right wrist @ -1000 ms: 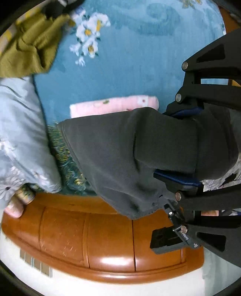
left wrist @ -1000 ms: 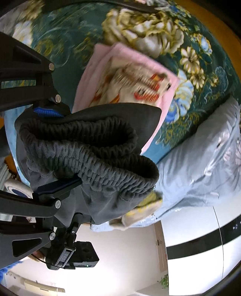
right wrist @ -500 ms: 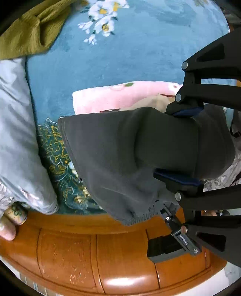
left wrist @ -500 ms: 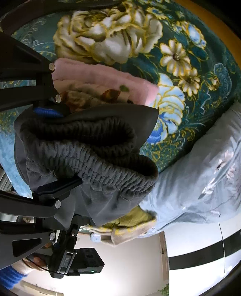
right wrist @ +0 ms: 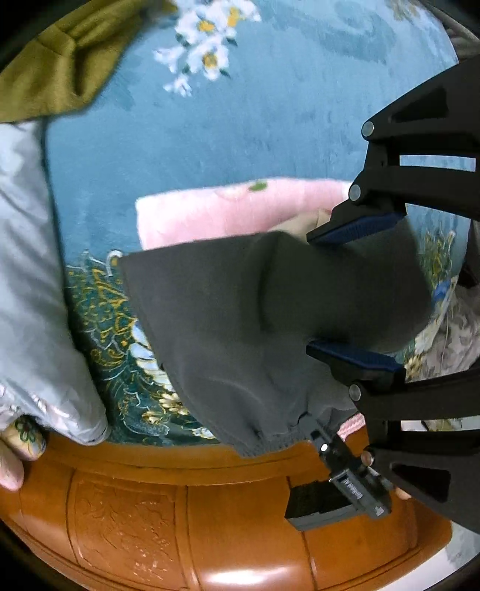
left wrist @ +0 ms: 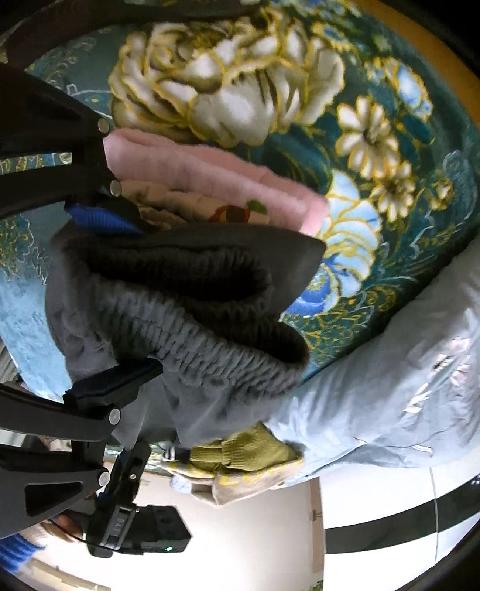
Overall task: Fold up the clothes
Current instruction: 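Lower the sweatpants onto the pink garment and open both grippers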
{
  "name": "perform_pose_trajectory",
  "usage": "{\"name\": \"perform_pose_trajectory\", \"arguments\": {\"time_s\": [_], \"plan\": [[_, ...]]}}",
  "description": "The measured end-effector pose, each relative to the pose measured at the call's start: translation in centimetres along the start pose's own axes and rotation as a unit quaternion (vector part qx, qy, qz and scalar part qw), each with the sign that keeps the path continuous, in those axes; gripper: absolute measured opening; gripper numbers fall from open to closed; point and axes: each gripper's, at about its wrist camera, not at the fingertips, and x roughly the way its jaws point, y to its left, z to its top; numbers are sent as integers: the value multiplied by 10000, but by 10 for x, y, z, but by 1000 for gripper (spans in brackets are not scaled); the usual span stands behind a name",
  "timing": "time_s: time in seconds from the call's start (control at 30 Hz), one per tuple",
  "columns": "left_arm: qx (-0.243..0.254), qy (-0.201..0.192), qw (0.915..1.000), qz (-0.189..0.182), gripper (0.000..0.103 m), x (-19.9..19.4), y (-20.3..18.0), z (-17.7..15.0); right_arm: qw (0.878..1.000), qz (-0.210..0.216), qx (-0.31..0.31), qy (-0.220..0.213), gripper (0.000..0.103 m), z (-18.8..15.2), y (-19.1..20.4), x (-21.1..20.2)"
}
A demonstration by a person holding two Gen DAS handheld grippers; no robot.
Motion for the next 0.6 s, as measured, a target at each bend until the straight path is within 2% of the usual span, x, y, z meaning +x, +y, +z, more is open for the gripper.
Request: {"name": "perform_pose_trajectory", "arguments": {"time_s": [0.07, 0.2, 0.33, 0.4, 0.47, 0.53, 0.6], "plan": [[9, -169, 9997, 146, 70, -12, -6, -7, 9998, -102, -125, -100, 55, -4, 2, -10], [596, -643, 9941, 632, 70, -40, -37, -24, 9982, -293, -445, -265, 55, -13, 12, -25], [1161, -886, 9875, 601, 70, -51, -67, -36, 9929, -427, -1078, -283, 55, -26, 43, -16], [1367, -802, 9849, 690, 70, -39, -72, -38, 9886, -493, -1393, -291, 55, -32, 58, -11], [1551, -715, 9821, 789, 70, -26, -75, -39, 9888, -512, -1398, -112, 55, -32, 62, 5], [1460, -555, 9830, 964, 70, -7, -63, -36, 9906, -487, -1276, 56, 55, -31, 60, 21], [1225, -412, 9868, 981, 70, 7, -47, -32, 9919, -470, -1154, 243, 56, -31, 58, 37]]}}
